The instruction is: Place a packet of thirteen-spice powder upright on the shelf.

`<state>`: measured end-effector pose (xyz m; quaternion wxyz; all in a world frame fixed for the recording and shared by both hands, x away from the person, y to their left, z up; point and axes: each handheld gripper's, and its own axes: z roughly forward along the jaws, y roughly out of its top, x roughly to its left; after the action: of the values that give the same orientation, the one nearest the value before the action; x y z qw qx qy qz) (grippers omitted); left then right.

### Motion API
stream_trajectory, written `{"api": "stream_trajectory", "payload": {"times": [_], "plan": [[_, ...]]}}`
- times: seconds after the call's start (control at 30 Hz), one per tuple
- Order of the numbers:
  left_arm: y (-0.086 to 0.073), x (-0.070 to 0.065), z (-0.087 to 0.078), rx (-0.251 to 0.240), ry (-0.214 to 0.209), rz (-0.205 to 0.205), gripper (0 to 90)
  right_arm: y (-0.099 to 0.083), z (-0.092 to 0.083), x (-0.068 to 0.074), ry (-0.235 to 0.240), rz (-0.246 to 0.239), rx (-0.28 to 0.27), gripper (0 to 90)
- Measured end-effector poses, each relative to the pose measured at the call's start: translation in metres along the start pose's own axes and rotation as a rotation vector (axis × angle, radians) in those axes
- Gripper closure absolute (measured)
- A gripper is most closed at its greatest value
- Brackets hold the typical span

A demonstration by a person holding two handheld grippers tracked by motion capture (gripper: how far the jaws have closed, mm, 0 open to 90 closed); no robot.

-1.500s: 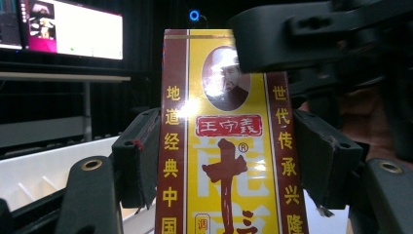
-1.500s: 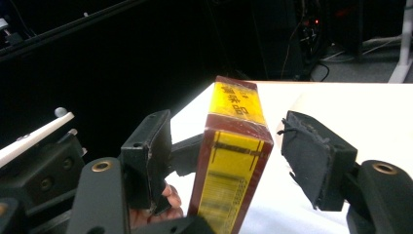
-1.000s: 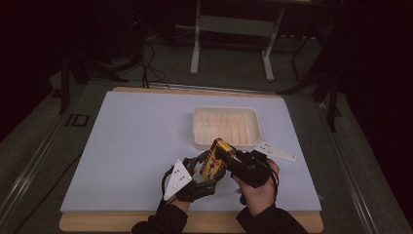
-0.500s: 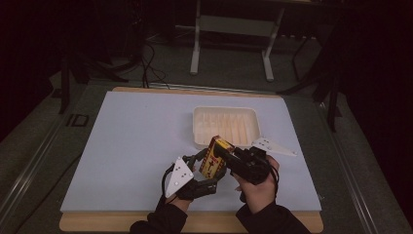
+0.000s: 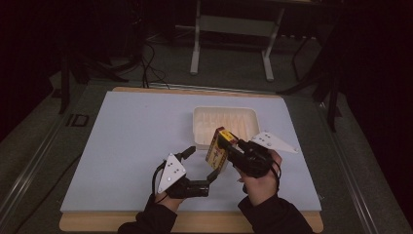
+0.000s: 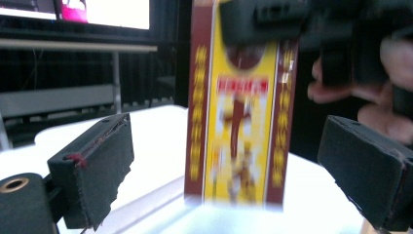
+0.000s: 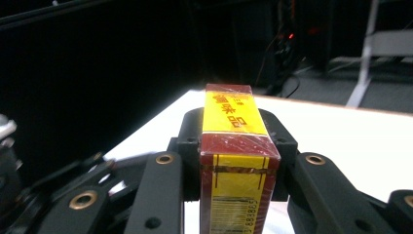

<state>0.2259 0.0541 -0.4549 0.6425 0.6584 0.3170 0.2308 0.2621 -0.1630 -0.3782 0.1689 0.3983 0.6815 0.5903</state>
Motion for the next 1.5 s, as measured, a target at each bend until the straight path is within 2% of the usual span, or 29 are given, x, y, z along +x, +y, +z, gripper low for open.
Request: {"api": "stream_trajectory", "payload": {"times": [0.07, 0.1, 0.23, 0.4, 0.6, 0.77, 0.97, 1.03, 1.3, 1.5], "plan": [[0.0, 0.0, 0.0, 0.0, 0.0, 0.0, 5.5, 0.002, 0.0, -0.001, -0.011, -0.008, -0.01, 67.9], [-0.004, 0.005, -0.005, 0.033, 0.006, -0.024, 4.2, 0.007, 0.0, -0.003, -0.037, -0.028, -0.032, 67.9], [-0.009, 0.01, -0.01, 0.046, 0.01, -0.033, 3.8, 0.014, 0.001, -0.007, -0.075, -0.056, -0.057, 67.8], [-0.019, 0.016, -0.017, 0.06, 0.034, -0.064, 3.9, 0.028, 0.004, -0.018, -0.157, -0.1, -0.109, 67.9], [-0.022, 0.019, -0.018, 0.054, 0.043, -0.065, 3.9, 0.039, 0.011, -0.028, -0.256, -0.137, -0.157, 67.8], [-0.027, 0.019, -0.015, 0.082, 0.07, -0.054, 3.8, 0.045, 0.02, -0.038, -0.344, -0.178, -0.178, 67.8], [-0.029, 0.022, -0.015, 0.092, 0.093, -0.068, 2.8, 0.042, 0.035, -0.054, -0.438, -0.184, -0.186, 67.8], [-0.03, 0.023, -0.015, 0.092, 0.098, -0.076, 2.5, 0.04, 0.041, -0.057, -0.469, -0.201, -0.19, 67.8], [-0.033, 0.021, -0.014, 0.106, 0.113, -0.052, 2.0, 0.029, 0.063, -0.068, -0.53, -0.196, -0.195, 67.8], [-0.033, 0.021, -0.014, 0.125, 0.112, -0.071, 0.9, 0.017, 0.076, -0.082, -0.563, -0.177, -0.177, 67.9]]}}
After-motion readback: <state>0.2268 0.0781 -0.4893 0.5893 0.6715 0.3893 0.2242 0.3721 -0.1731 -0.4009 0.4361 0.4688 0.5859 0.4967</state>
